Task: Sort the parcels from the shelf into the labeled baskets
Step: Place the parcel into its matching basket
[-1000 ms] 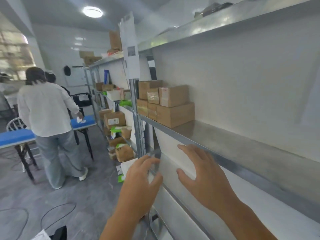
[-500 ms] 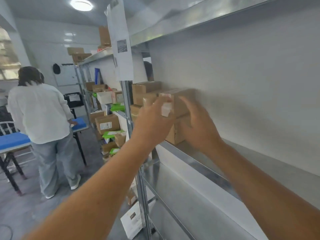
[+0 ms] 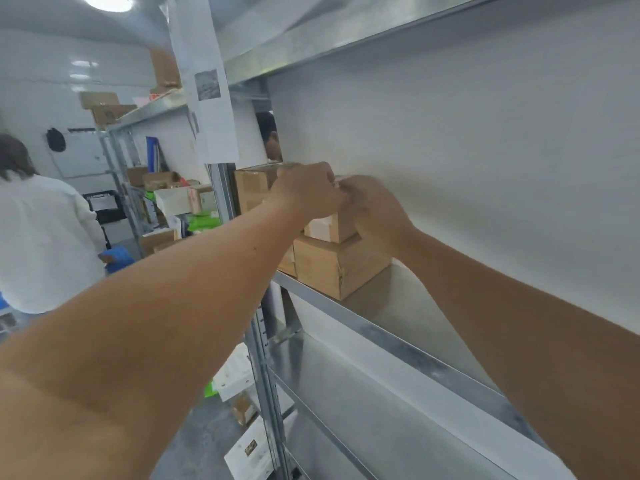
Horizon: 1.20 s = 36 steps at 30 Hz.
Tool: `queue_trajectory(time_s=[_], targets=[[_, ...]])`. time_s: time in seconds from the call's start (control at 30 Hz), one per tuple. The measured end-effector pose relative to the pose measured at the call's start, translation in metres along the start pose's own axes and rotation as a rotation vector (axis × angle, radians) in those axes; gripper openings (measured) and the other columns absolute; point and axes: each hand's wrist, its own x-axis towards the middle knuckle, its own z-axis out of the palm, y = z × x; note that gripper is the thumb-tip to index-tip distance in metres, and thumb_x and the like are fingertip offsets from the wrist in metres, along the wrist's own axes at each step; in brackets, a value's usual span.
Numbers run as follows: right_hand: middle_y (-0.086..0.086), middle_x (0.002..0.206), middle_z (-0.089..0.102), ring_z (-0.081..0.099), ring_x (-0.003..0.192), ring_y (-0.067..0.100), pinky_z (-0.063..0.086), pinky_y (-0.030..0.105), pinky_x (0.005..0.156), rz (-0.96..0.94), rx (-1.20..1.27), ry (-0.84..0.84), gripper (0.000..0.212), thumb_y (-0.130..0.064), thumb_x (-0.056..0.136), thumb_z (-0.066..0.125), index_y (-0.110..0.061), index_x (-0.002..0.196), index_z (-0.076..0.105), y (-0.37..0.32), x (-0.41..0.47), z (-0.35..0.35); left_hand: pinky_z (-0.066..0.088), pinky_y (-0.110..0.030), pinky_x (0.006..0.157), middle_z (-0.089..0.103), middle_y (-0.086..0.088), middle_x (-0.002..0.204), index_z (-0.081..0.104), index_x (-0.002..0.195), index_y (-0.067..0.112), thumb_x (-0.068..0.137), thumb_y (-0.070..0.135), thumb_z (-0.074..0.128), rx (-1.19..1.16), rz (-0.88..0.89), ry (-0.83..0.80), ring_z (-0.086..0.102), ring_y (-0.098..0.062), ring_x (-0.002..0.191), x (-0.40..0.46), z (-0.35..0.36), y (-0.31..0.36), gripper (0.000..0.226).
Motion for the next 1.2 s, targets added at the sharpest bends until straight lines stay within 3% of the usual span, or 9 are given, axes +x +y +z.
queue_trajectory(time_s=[0.17, 0.3, 0.4, 0.53, 0.63, 0.77, 0.9, 1.0, 1.2], targets=[[-0.001, 0.156, 0.046, 0.049, 0.138, 0.018, 0.041, 0.038, 0.116, 0.229, 0.251, 0.271, 0.076, -0.034, 0.087, 0.065, -0.028, 0.158, 0.038, -0.023, -0.046, -0.016, 0.055, -0.045, 0.086, 0.067, 0.002, 0.117, 0.044, 0.123, 0.045, 0.088, 0.072, 0.048, -0.303, -0.062, 0.156, 0.062, -0.029, 0.103, -0.063, -0.021, 0.011, 0.044], [-0.012, 0.138, 0.067, 0.071, 0.115, 0.013, 0.061, 0.051, 0.091, 0.503, 0.734, 0.062, 0.084, -0.064, 0.082, 0.077, -0.044, 0.154, 0.037, -0.055, -0.127, -0.026, 0.059, -0.037, 0.069, 0.071, 0.015, 0.092, 0.045, 0.111, 0.057, 0.093, 0.067, 0.051, -0.738, -0.115, 0.169, 0.069, -0.008, 0.075, -0.173, -0.025, 0.025, 0.021], [-0.014, 0.125, 0.074, 0.075, 0.109, 0.013, 0.062, 0.046, 0.09, 0.429, 0.844, 0.045, 0.078, -0.052, 0.075, 0.085, -0.051, 0.143, 0.048, -0.069, -0.178, -0.021, 0.051, -0.031, 0.069, 0.073, 0.024, 0.098, 0.045, 0.109, 0.068, 0.093, 0.058, 0.051, -0.949, -0.161, 0.079, 0.069, 0.001, 0.076, -0.234, -0.003, 0.021, 0.02], [-0.028, 0.131, 0.062, 0.063, 0.121, 0.001, 0.059, 0.035, 0.093, 0.349, 0.416, 0.16, 0.099, -0.07, 0.058, 0.084, -0.072, 0.142, 0.032, -0.072, -0.215, 0.0, 0.055, -0.038, 0.094, 0.047, 0.053, 0.127, 0.035, 0.13, 0.075, 0.098, 0.04, 0.06, -1.035, -0.076, 0.158, 0.057, 0.01, 0.117, -0.26, 0.023, 0.021, 0.054], [-0.046, 0.132, 0.039, 0.048, 0.123, -0.016, 0.051, 0.019, 0.087, 0.249, 0.126, 0.175, 0.102, -0.073, 0.061, 0.064, -0.068, 0.151, 0.015, -0.074, -0.226, 0.014, 0.055, -0.043, 0.101, 0.043, 0.028, 0.152, 0.032, 0.145, 0.067, 0.09, 0.044, 0.066, -1.043, 0.04, 0.182, 0.053, -0.009, 0.136, -0.267, 0.032, 0.026, 0.069], [-0.031, 0.124, 0.039, 0.056, 0.113, -0.005, 0.058, 0.019, 0.072, 0.138, -0.075, 0.094, 0.105, -0.072, 0.064, 0.065, -0.067, 0.153, 0.01, -0.087, -0.229, 0.011, 0.061, -0.021, 0.081, 0.054, 0.045, 0.131, 0.036, 0.132, 0.078, 0.097, 0.032, 0.067, -1.237, -0.012, 0.178, 0.064, 0.003, 0.119, -0.264, 0.028, 0.018, 0.066], [-0.026, 0.129, 0.046, 0.06, 0.116, -0.001, 0.06, 0.02, 0.076, 0.094, -0.034, 0.044, 0.099, -0.069, 0.065, 0.07, -0.069, 0.15, 0.02, -0.1, -0.235, -0.003, 0.065, -0.036, 0.077, 0.066, 0.027, 0.129, 0.042, 0.135, 0.072, 0.098, 0.041, 0.057, -1.395, 0.012, 0.117, 0.07, -0.013, 0.117, -0.265, 0.024, 0.002, 0.051], [-0.024, 0.138, 0.05, 0.059, 0.122, -0.002, 0.058, 0.015, 0.08, 0.078, 0.132, 0.039, 0.083, -0.049, 0.077, 0.077, -0.066, 0.146, 0.034, -0.102, -0.238, -0.012, 0.064, -0.029, 0.079, 0.068, 0.023, 0.126, 0.043, 0.137, 0.07, 0.105, 0.04, 0.047, -1.345, 0.13, 0.085, 0.073, -0.009, 0.108, -0.27, 0.024, -0.002, 0.044], [-0.019, 0.141, 0.057, 0.067, 0.12, 0.009, 0.065, 0.036, 0.076, 0.168, 0.271, 0.113, 0.064, -0.037, 0.087, 0.071, -0.067, 0.139, 0.047, -0.098, -0.262, -0.035, 0.065, -0.033, 0.072, 0.058, 0.031, 0.14, 0.037, 0.138, 0.073, 0.106, 0.038, 0.044, -1.223, 0.291, 0.025, 0.075, -0.021, 0.108, -0.277, 0.04, 0.014, 0.048]])
